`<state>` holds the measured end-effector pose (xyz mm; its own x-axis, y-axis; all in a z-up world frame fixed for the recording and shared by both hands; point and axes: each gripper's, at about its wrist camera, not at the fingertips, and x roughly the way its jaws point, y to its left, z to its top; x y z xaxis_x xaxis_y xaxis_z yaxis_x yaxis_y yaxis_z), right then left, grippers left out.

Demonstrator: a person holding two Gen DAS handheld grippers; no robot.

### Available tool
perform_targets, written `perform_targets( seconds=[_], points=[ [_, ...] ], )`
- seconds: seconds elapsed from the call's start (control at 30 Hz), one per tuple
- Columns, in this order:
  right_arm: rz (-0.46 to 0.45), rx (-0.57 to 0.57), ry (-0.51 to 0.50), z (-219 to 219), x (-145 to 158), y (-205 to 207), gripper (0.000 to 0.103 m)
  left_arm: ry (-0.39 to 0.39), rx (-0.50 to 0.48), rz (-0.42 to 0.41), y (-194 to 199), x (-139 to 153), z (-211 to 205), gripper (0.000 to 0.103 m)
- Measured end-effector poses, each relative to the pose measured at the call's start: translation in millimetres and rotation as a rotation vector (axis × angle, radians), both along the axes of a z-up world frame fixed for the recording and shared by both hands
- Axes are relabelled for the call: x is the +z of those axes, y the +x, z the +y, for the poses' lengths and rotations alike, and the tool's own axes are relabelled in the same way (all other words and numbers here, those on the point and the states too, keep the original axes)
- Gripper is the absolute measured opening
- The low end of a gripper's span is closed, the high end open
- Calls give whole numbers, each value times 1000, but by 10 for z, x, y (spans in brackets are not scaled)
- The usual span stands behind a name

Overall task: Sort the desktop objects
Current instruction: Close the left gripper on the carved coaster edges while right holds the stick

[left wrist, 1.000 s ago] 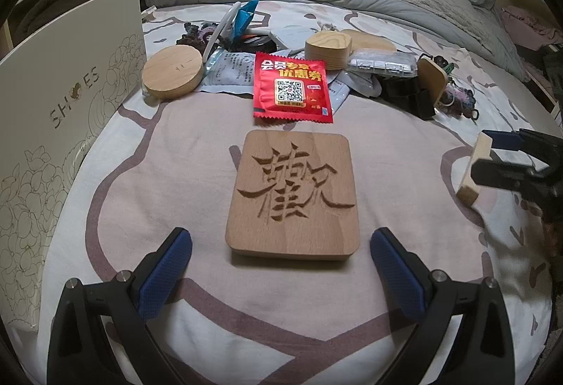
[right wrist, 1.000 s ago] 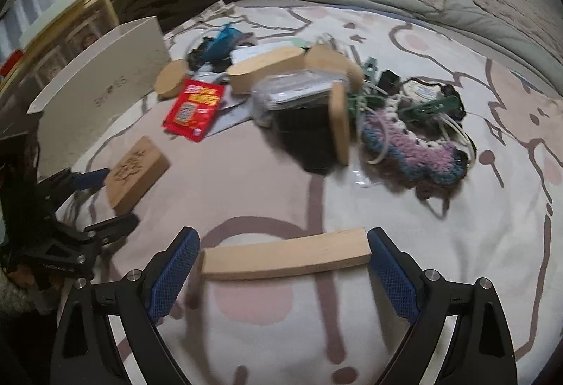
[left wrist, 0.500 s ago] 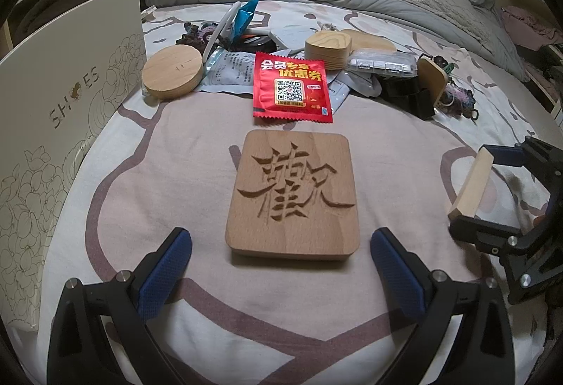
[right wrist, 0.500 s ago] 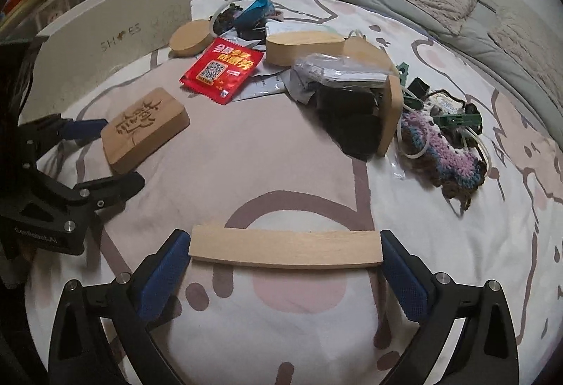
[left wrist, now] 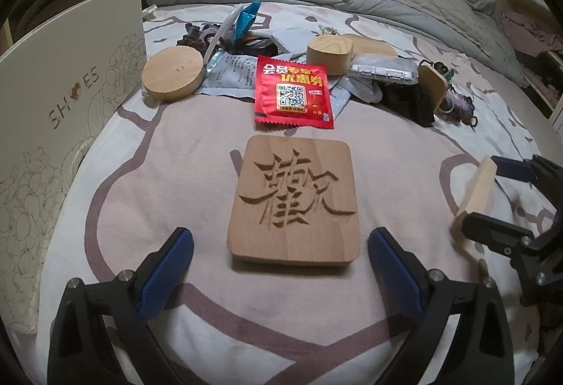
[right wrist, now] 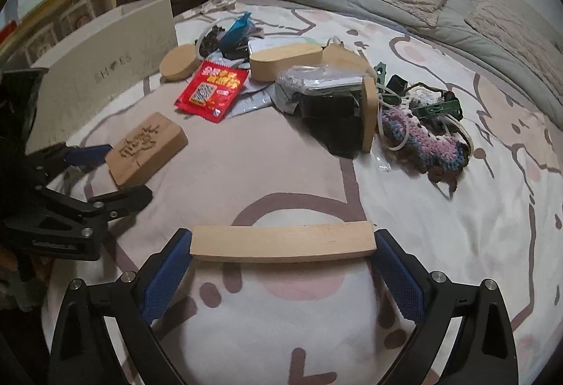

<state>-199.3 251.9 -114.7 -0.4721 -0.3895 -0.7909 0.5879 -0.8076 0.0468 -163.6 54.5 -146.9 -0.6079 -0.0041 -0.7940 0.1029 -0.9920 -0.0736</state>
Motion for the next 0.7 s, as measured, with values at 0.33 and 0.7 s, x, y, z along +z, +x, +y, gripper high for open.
perform_targets(
  seconds=[0.33,0.7],
  points=[
    [3,-61,-20,23,20,25,100,69,41,-6,-147,49,-161,92],
    [-4,-187,-97,154,83,122,100,64,22,14,-118,95,-173,64]
  ],
)
